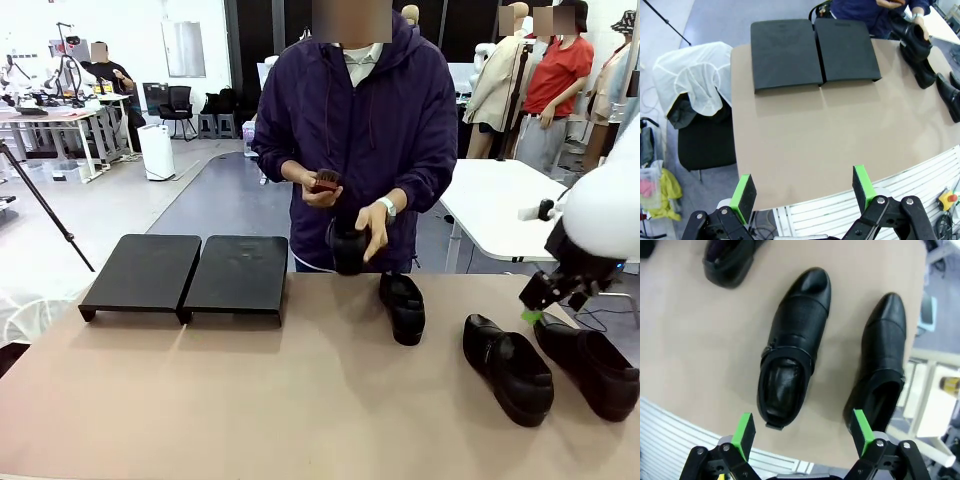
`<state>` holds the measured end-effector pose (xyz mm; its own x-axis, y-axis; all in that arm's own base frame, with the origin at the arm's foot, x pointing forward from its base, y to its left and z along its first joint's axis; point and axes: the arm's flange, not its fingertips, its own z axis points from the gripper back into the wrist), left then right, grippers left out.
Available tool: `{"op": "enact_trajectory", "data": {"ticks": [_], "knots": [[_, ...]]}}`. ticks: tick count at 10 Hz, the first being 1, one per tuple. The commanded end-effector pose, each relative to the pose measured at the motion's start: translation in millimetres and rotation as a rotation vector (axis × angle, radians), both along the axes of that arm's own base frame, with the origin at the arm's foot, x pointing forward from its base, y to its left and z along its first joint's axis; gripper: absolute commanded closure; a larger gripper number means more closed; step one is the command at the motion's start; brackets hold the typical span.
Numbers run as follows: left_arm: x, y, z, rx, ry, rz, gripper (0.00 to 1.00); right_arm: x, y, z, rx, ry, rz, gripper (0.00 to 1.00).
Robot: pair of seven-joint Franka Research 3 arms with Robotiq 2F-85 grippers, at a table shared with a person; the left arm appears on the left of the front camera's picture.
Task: Organize the shoes by placing them on the stand.
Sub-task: Pick up one Shoe and place it in the middle of the table.
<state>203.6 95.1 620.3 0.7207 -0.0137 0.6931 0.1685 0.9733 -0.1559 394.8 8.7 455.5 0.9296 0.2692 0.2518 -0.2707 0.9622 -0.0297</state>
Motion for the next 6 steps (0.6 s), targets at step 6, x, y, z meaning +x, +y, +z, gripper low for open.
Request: {"op": "enact_trajectory", "data": {"ticks": [6], "knots": [[0.1, -0.3, -0.8, -0.001, 0.001, 0.005, 0.00, 24.6, 18.0, -79.9, -0.126, 0.106, -0.064, 0.00]]}}
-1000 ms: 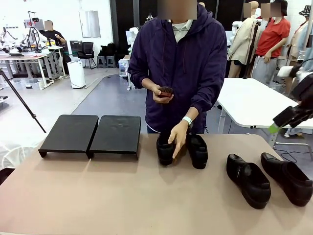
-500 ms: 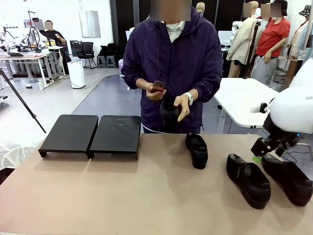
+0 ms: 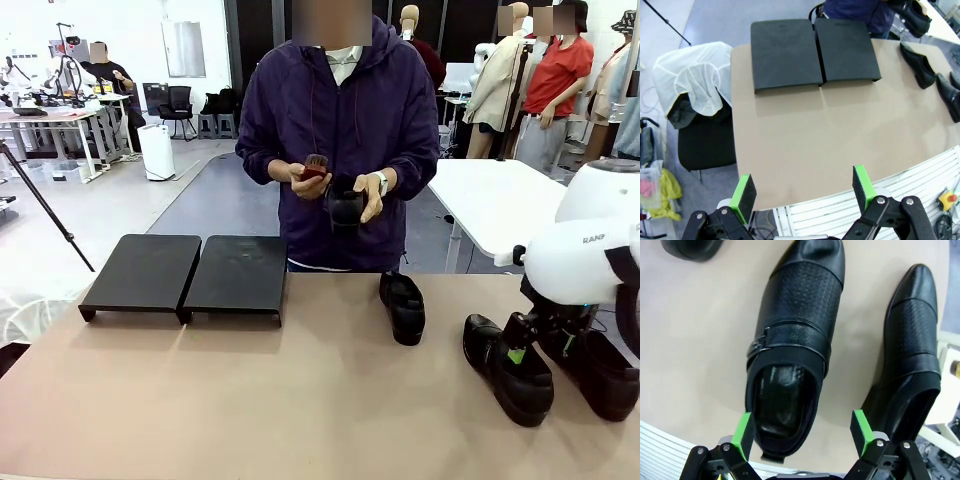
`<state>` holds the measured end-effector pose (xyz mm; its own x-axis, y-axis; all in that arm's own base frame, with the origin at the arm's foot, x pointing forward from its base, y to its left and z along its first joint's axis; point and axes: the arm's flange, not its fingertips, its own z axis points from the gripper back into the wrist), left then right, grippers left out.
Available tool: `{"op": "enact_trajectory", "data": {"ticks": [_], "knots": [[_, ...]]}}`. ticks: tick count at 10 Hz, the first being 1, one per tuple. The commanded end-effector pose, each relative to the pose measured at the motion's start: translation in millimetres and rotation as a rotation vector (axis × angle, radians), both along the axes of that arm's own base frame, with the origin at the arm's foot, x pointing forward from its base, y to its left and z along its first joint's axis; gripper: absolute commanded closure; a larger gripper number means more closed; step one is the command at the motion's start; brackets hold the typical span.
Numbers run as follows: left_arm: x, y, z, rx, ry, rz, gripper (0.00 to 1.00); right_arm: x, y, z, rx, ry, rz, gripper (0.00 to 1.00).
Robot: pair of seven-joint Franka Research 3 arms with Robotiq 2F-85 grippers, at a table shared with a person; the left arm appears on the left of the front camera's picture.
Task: Organize the shoes by placing them on the stand.
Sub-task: Pick up one Shoe and place it in the middle of the table.
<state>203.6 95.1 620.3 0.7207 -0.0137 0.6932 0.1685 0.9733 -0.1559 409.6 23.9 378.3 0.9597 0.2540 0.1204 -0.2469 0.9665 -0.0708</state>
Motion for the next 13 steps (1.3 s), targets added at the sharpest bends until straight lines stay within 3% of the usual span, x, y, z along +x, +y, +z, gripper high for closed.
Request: {"op": "enact_trajectory", "data": {"ticks": [1, 7, 8, 9, 10, 13], "knots": [[0.1, -0.3, -0.8, -0.001, 0.001, 0.005, 0.00, 12.2, 3.4, -9.6, -0.050, -0.017, -0.041, 0.00], [0.1, -0.3, -0.8, -0.001, 0.001, 0.005, 0.00, 26.0, 0.0, -45.6, -0.057, 0.043, -0.108, 0.00], [0.1, -0.3, -0.8, -0.001, 0.001, 0.005, 0.00, 27.2, -0.6, -46.4, -0.064, 0.044, -0.109, 0.39], [0.1, -0.3, -0.8, -0.001, 0.001, 0.005, 0.00, 28.3, -1.3, -48.4, -0.055, 0.049, -0.115, 0.95], [0.1, -0.3, -0.8, -0.001, 0.001, 0.005, 0.00, 28.4, -1.7, -48.9, -0.051, 0.037, -0.120, 1.00], [0.1, -0.3, -0.8, -0.001, 0.001, 0.005, 0.00, 29.5, -3.8, -49.4, -0.049, 0.039, -0.124, 1.00]]}}
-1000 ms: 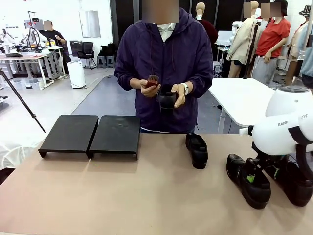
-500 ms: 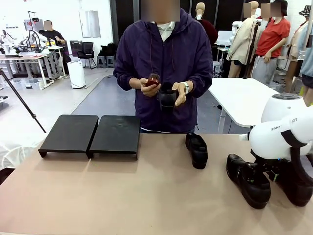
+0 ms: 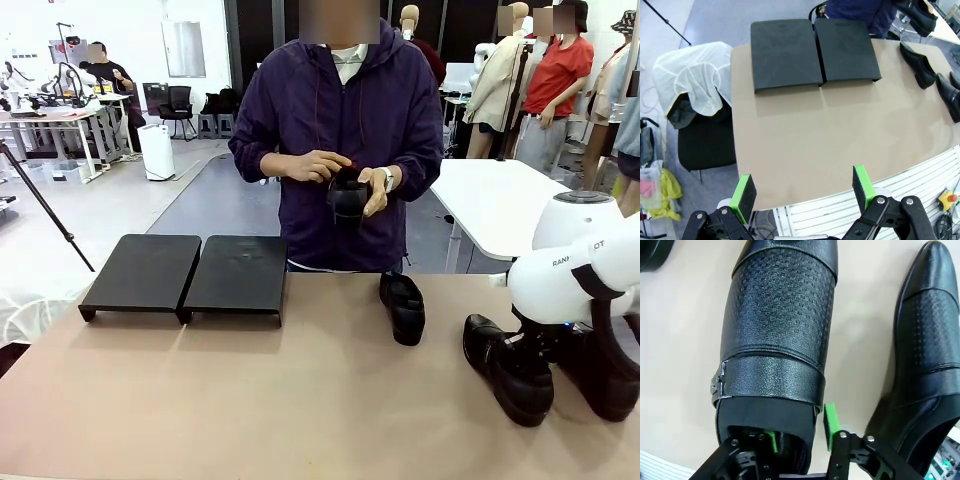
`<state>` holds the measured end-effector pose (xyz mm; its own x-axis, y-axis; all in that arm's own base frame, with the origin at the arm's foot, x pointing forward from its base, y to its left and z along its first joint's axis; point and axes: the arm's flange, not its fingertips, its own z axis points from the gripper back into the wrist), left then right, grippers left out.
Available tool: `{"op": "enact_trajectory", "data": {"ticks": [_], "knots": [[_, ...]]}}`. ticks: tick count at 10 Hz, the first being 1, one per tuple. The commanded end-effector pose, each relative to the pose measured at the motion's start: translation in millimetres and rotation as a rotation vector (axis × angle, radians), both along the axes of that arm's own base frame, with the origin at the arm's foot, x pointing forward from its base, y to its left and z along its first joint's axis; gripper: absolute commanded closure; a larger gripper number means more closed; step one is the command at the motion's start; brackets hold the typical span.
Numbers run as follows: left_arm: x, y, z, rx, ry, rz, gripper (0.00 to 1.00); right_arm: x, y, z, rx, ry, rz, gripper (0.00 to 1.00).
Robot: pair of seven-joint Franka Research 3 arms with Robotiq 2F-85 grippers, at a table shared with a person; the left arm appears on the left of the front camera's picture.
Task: Organize the shoes by placing them on the stand.
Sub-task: Pick up one Shoe and place it in the middle of the table.
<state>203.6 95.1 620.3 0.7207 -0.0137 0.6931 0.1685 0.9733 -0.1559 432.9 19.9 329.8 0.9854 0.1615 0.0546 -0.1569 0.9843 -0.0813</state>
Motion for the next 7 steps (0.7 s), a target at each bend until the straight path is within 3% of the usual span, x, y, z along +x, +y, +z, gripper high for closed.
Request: {"op": "enact_trajectory", "data": {"ticks": [1, 5, 7], "knots": [[0.1, -0.3, -0.8, -0.001, 0.001, 0.005, 0.00, 6.2, -0.1, 0.1, -0.022, -0.022, -0.029, 1.00], [0.1, -0.3, -0.8, -0.001, 0.001, 0.005, 0.00, 4.8, -2.2, 1.6, -0.006, -0.024, -0.036, 1.00], [0.1, -0.3, -0.8, -0.001, 0.001, 0.005, 0.00, -1.9, -8.3, 20.1, -0.022, -0.040, -0.055, 1.00]]}}
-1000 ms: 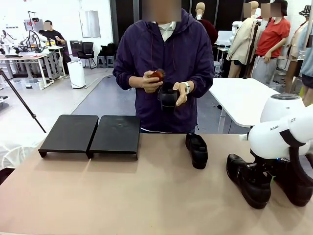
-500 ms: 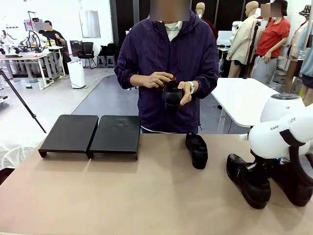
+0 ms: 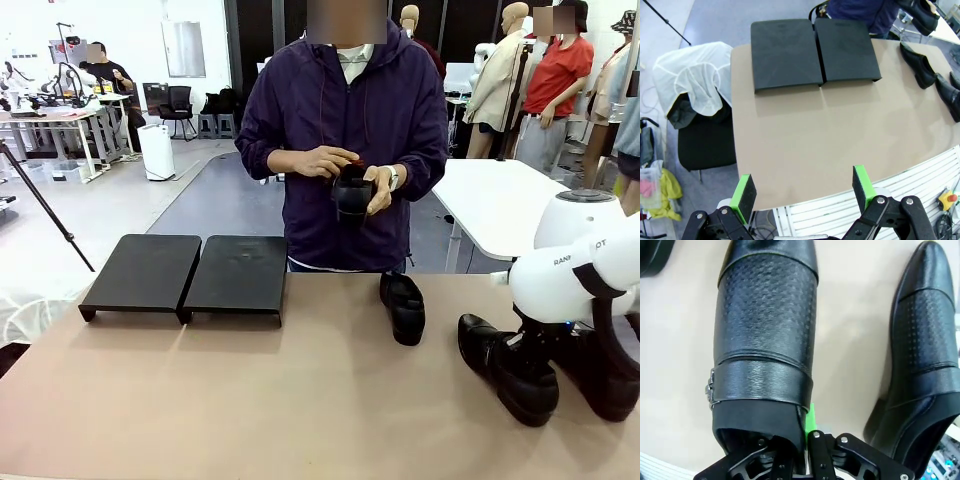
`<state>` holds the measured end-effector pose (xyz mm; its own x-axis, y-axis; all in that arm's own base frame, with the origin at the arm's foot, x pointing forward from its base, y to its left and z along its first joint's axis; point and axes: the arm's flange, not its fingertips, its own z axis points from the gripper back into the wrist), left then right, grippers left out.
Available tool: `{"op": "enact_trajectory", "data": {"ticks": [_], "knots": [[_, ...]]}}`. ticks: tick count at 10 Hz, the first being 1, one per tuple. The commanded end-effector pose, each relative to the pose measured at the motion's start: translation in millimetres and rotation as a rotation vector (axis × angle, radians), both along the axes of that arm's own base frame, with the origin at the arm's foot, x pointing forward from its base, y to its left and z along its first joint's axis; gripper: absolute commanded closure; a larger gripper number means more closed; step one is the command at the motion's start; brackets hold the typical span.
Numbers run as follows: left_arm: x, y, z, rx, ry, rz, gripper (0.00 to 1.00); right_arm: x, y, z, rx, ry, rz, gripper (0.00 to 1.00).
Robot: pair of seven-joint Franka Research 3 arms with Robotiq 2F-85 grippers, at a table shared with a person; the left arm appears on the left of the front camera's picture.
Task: Organize the shoes by placing them on the stand.
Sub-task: Pick up one Shoe and place it in the middle of the table.
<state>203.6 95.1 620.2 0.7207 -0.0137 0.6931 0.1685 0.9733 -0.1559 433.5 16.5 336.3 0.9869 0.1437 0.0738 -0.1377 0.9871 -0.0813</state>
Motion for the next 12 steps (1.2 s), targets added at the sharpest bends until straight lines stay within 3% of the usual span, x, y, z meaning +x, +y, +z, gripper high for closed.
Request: {"op": "enact_trajectory", "data": {"ticks": [1, 5, 7, 9, 10, 12], "knots": [[0.1, -0.3, -0.8, -0.001, 0.001, 0.005, 0.00, -12.0, -9.8, 34.0, -0.024, -0.032, -0.045, 1.00], [0.1, -0.3, -0.8, -0.001, 0.001, 0.005, 0.00, -88.6, -45.5, 170.1, -0.015, -0.018, -0.074, 1.00], [0.1, -0.3, -0.8, -0.001, 0.001, 0.005, 0.00, -131.0, -58.9, 217.3, -0.053, -0.061, -0.095, 1.00], [0.1, -0.3, -0.8, -0.001, 0.001, 0.005, 0.00, -144.3, -63.2, 233.6, 0.005, -0.162, -0.106, 1.00], [0.1, -0.3, -0.8, -0.001, 0.001, 0.005, 0.00, -144.2, -55.4, 223.2, -0.018, -0.061, -0.117, 1.00], [0.1, -0.3, -0.8, -0.001, 0.001, 0.005, 0.00, -144.2, -55.4, 223.2, -0.018, -0.061, -0.117, 1.00]]}}
